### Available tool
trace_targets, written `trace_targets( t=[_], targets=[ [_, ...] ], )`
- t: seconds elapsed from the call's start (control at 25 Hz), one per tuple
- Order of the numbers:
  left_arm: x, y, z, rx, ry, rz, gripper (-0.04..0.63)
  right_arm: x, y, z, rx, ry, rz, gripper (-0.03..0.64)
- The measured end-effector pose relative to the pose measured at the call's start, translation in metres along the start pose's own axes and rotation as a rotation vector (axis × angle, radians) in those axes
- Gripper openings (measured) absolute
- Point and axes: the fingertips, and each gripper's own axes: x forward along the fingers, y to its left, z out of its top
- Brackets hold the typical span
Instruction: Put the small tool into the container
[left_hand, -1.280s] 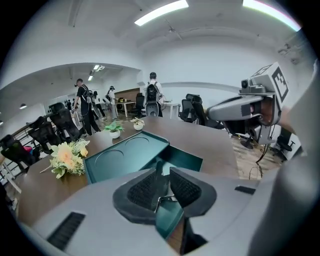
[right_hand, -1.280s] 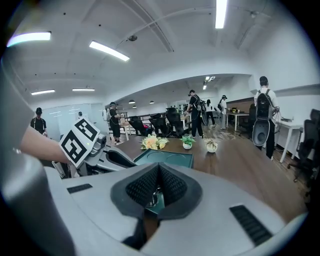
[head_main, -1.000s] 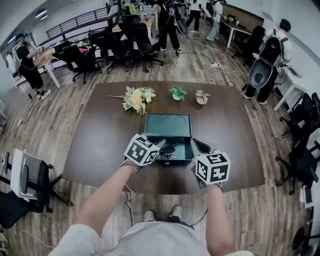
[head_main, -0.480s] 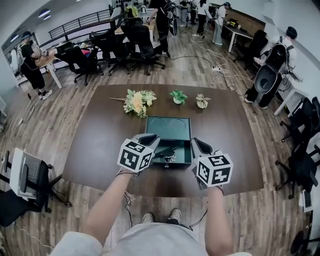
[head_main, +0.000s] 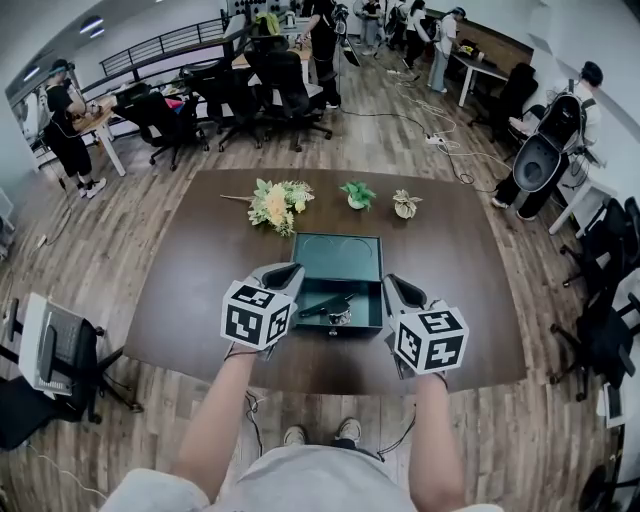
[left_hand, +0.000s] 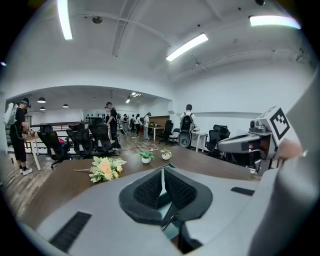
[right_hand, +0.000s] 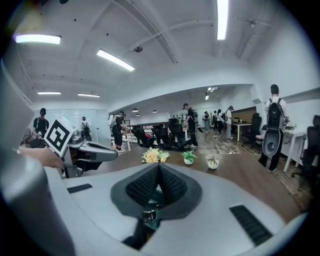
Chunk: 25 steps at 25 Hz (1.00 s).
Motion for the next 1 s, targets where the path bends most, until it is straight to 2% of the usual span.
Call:
trace_targets(
  t=[1.0],
  targets=[
    [-0.005,0.009,0.004,-0.024,-0.028,0.036,-0.002,0.003,-0.003,0.009,-0.027,-0.015,-0.007,0.005]
  ],
)
